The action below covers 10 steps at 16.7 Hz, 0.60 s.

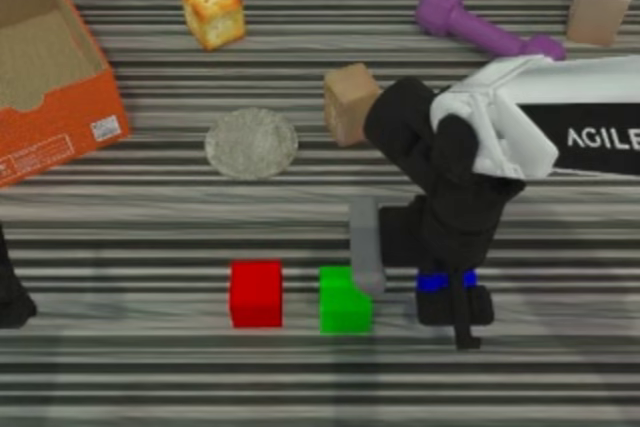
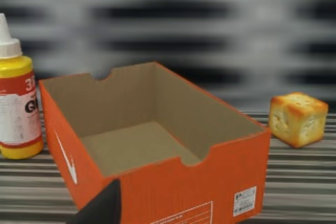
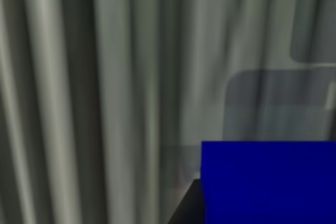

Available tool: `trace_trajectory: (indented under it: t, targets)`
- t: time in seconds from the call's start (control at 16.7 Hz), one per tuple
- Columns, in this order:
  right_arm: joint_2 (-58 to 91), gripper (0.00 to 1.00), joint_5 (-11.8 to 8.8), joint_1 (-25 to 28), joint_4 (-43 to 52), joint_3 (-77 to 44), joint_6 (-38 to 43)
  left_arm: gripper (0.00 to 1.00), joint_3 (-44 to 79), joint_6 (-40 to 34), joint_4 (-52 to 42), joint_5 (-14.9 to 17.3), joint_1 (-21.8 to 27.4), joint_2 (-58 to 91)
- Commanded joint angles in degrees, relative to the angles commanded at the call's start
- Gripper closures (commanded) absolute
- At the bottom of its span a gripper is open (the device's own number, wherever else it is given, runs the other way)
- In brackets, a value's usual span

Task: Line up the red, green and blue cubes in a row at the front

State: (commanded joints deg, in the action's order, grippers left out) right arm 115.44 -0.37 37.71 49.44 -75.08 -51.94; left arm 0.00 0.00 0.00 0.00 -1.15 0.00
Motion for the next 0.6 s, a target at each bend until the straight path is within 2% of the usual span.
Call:
trace_trajectory:
  t: [0.3, 0.6]
  targets:
    - [0.0, 0.02, 0.0, 0.0, 0.0, 0.0, 0.0, 0.00, 0.0, 0.0, 0.0, 0.0, 0.0, 0.0]
    - [0.0, 0.00, 0.0, 0.0, 0.0, 0.0, 0.0, 0.00, 0.0, 0.0, 0.0, 0.0, 0.0, 0.0]
